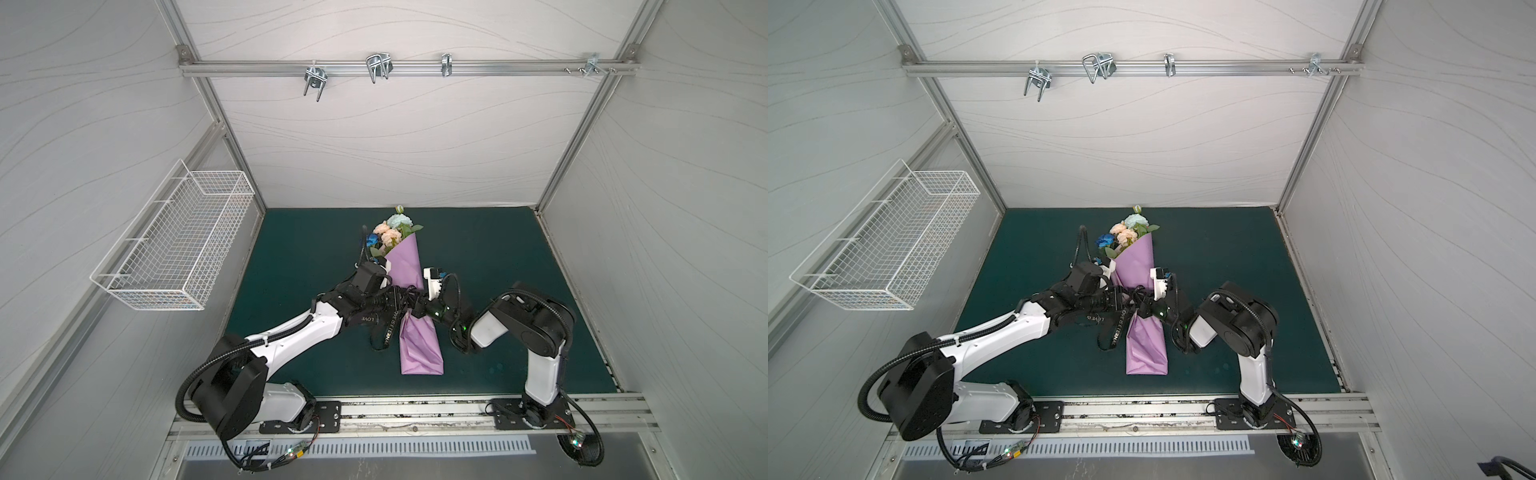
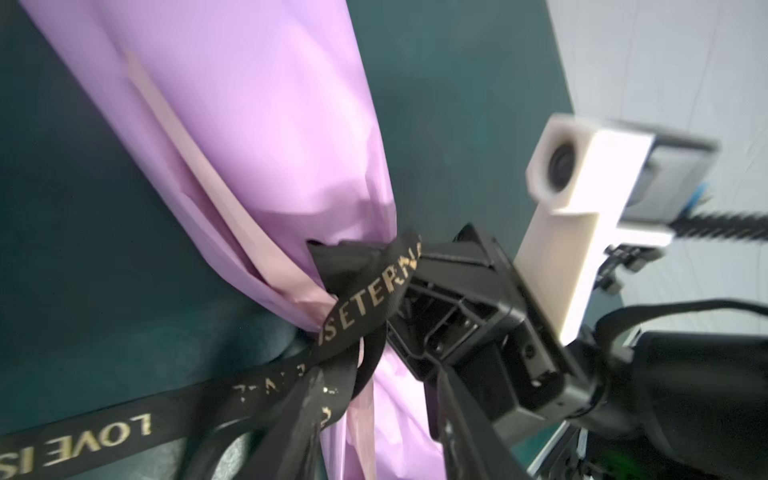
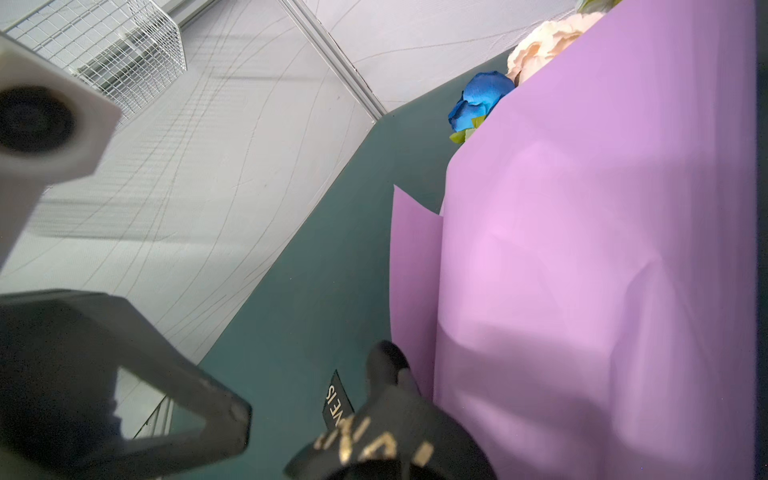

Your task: Tie the bouquet of fake flowers

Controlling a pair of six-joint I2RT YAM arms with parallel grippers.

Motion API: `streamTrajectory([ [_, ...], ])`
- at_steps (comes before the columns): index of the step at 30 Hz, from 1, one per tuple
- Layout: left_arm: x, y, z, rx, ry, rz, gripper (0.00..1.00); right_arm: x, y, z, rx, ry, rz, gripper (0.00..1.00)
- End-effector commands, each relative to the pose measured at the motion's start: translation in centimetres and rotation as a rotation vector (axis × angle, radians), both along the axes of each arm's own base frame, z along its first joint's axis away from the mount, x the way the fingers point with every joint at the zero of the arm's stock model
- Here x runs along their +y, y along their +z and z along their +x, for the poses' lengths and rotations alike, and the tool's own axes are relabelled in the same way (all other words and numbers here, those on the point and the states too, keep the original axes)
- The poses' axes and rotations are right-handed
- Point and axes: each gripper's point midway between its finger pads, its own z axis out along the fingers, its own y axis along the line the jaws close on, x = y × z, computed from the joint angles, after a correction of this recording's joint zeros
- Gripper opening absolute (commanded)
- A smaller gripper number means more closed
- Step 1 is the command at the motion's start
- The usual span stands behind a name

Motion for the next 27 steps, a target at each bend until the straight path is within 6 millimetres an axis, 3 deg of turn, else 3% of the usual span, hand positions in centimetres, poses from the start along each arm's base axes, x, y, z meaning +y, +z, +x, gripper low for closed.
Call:
streamTrajectory([
  [1,2.1,1.2,1.8,-0.035,0.144,0.017,0.47,0.2,0.5,0.6,-0.035,-0.005,0.018,0.00],
  [4,3.8,0.2,3.3,0.003,0.236,0.072,0.40,0.3,0.3,0.6,-0.028,-0.004,0.017,0.00],
  [11,0.8,-1.5,5.1,0.089,0.157,0.028,0.34,0.3,0.0,0.6,-0.025,-0.001,0.012,0.00],
  [18,0.0,-1.4,6.4,0.068,0.153,0.019,0.27,0.7,0.2,0.5,-0.028,0.014,0.019,0.00],
  [27,-0.9,-2.7,6.9,0.105,0.143,0.011,0.30,0.7,0.2,0.7,-0.026,0.008,0.022,0.00],
])
